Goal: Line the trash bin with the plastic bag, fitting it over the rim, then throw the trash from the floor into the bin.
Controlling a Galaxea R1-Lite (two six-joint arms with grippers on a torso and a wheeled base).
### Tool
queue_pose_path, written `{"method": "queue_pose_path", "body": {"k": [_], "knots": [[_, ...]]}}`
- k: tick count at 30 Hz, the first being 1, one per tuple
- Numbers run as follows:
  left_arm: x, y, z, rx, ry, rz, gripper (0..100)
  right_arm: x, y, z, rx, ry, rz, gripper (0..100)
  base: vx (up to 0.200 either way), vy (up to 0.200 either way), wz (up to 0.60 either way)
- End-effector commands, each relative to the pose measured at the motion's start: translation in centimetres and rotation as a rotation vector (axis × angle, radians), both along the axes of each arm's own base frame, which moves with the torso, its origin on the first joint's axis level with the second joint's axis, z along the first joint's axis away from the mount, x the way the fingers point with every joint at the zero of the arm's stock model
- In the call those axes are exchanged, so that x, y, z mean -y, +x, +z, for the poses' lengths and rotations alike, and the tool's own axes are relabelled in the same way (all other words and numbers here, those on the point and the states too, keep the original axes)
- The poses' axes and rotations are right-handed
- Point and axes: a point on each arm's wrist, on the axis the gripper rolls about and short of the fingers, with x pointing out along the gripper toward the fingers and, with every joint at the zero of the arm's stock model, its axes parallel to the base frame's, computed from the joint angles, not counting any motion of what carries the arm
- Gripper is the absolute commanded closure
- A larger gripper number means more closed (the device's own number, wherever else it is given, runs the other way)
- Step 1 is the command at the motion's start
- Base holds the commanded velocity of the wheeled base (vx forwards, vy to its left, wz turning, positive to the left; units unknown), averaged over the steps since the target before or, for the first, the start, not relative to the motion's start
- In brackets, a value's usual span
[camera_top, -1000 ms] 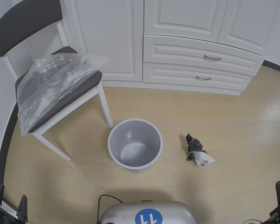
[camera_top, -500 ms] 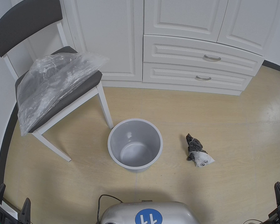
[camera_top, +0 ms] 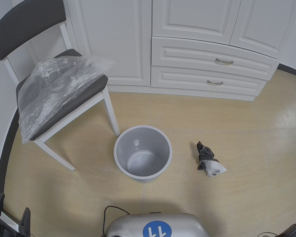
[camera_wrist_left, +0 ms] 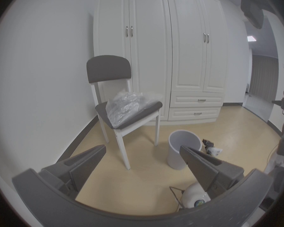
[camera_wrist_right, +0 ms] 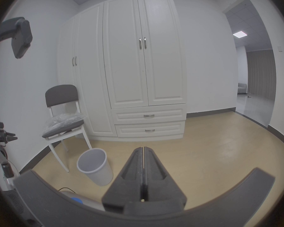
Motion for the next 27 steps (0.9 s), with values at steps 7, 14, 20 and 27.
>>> {"method": "queue_pose_path", "body": {"k": [7, 14, 20, 27], "knots": [[-0.1, 1.5, 9.7, -0.008, 0.044, 0.018, 0, -0.2, 2.5, 4.4, -0.216, -0.041, 0.113, 100, 0.000, 0.000, 0.00], [-0.5, 9.2, 11.2, -0.241, 0.181, 0.206, 0, -0.3, 8.6, 7.4, -0.308, 0.008, 0.109, 100, 0.000, 0.000, 0.00], [-3.9, 16.4, 10.2, -0.363, 0.218, 0.350, 0, -0.4, 13.3, 8.8, -0.268, 0.013, 0.096, 100, 0.000, 0.000, 0.00], [-6.9, 19.9, 8.5, -0.293, 0.208, 0.214, 0, -0.3, 15.3, 8.5, -0.294, 0.028, 0.060, 100, 0.000, 0.000, 0.00]]}}
